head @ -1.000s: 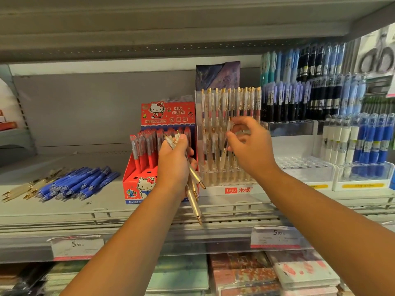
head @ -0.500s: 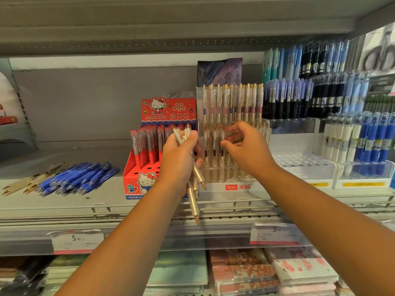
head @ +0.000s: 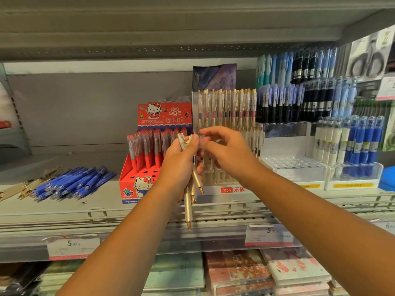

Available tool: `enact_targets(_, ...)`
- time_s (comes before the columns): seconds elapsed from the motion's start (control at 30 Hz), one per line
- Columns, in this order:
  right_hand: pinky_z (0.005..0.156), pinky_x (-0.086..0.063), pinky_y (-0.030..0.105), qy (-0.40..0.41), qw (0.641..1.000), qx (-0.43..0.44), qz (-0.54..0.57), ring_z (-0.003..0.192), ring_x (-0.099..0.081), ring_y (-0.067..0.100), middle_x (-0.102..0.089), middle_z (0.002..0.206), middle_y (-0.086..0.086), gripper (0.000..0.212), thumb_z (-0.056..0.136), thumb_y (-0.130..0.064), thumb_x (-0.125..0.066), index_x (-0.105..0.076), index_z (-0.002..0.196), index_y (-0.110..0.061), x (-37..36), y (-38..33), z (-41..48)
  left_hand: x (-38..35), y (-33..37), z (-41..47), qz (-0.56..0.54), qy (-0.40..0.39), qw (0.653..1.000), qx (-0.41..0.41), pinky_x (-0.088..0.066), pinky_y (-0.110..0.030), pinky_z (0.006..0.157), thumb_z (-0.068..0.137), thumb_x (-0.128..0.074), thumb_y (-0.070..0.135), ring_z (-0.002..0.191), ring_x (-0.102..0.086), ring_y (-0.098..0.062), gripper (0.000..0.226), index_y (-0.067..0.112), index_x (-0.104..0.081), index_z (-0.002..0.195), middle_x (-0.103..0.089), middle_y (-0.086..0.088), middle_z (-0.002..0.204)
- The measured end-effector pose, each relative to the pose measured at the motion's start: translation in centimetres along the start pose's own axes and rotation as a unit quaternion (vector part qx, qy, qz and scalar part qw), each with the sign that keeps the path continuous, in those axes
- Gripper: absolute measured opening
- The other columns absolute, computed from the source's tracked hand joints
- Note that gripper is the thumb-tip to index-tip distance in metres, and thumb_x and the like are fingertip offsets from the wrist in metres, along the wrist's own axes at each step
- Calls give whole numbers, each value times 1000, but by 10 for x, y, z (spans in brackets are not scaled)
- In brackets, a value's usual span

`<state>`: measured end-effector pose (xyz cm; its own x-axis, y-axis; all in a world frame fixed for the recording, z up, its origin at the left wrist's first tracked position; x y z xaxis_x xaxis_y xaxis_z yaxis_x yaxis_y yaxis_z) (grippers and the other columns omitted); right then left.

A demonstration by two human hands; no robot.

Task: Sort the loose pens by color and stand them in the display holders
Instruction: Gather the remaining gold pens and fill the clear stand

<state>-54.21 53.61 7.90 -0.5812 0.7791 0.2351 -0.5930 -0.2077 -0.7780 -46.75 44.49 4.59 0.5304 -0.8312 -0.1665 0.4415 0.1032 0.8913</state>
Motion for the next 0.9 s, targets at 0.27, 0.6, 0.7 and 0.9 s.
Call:
enact_targets(0.27,46,-42,26,-66,989,-91,97,69,-63,26,-65,113,17,47,89,-1,-63,-53,133,-15,-17,4,-2,-4,-1,0,-8,-17,1000,9,-44,-25,43,99,-51,45,50,-57,-6,24,31,-67,89,-69,6,73)
enact_targets(0.6,74,-56,31,-49,979,-79,181,81,-70,20,-73,84,3,36,82,10,-66,-62,111,-11,-7,5,2,3,-3,0,-10,12,1000,18,-45,-25,40,102,-47,43,48,-57,-14,28,19,-59,107,-66,-3,74)
enact_targets(0.7,68,-56,26,-51,970,-55,233,83,-72,23,-73,85,6,37,82,10,-67,-61,113,-9,-2,2,0,6,-3,1,-38,39,998,17,-47,-26,39,103,-44,40,44,-55,-18,29,14,-56,100,-59,-2,65)
enact_targets(0.9,71,-59,38,5,956,-43,289,90,-72,30,-68,97,14,33,86,8,-64,-59,115,-8,18,8,1,17,-2,3,-45,83,995,7,-52,-30,41,102,-47,38,45,-59,-17,22,17,-53,99,-51,4,55)
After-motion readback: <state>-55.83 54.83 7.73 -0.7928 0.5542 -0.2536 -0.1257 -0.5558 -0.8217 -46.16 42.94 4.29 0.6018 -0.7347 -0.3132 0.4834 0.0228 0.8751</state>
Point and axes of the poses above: each hand's wrist, its own z-axis towards the middle knuckle, its own x-axis out of the back of the hand, y = z × x, the point moved 10 cm from there along z, towards the middle knuckle
